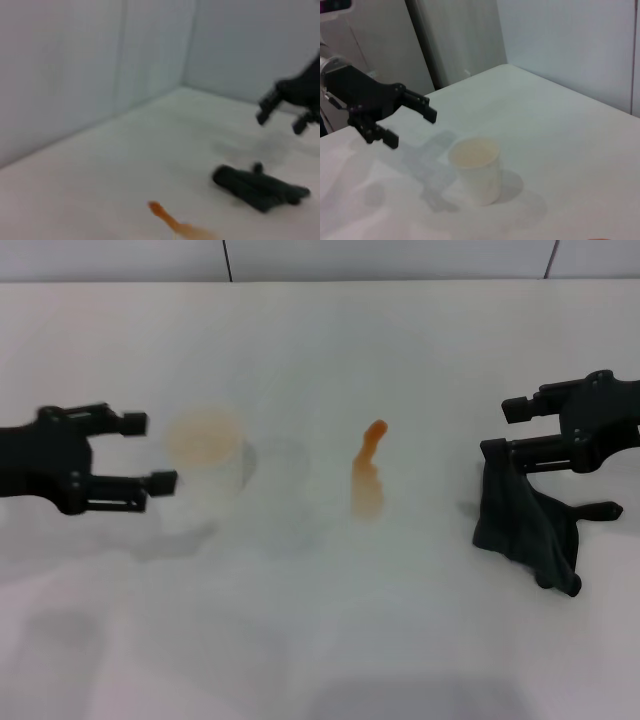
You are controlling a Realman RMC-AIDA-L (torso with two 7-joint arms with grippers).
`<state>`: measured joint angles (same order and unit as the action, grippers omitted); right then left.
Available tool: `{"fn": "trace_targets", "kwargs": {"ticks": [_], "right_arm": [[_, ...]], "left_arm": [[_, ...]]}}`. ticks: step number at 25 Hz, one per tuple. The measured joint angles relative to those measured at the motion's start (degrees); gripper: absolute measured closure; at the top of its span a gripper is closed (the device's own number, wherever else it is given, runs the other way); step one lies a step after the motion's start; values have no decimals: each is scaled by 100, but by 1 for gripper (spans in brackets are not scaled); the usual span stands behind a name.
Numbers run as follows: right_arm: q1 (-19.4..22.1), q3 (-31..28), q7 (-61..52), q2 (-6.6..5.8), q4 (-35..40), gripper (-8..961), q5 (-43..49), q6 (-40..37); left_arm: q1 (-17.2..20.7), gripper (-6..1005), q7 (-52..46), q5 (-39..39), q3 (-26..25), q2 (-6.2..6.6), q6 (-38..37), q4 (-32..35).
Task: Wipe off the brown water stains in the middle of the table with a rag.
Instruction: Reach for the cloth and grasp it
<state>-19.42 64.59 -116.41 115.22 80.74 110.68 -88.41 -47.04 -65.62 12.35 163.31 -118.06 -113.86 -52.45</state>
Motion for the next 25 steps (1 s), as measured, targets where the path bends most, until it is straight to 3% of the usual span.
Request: {"fn": "trace_targets", "kwargs": {"ticks": [8, 19, 25], "right_arm": [[3, 0, -19, 0, -9, 310, -4, 70], [8, 0, -22, 0, -9, 310, -65, 151], [-20, 0, -30, 0, -34, 310, -66, 225]], "left_arm": [[-525, 109, 55, -869, -1, 51, -72, 10], [-552, 110, 93, -967, -1, 190, -224, 188], [-497, 111, 107, -1081, -6, 370, -237, 609]]}}
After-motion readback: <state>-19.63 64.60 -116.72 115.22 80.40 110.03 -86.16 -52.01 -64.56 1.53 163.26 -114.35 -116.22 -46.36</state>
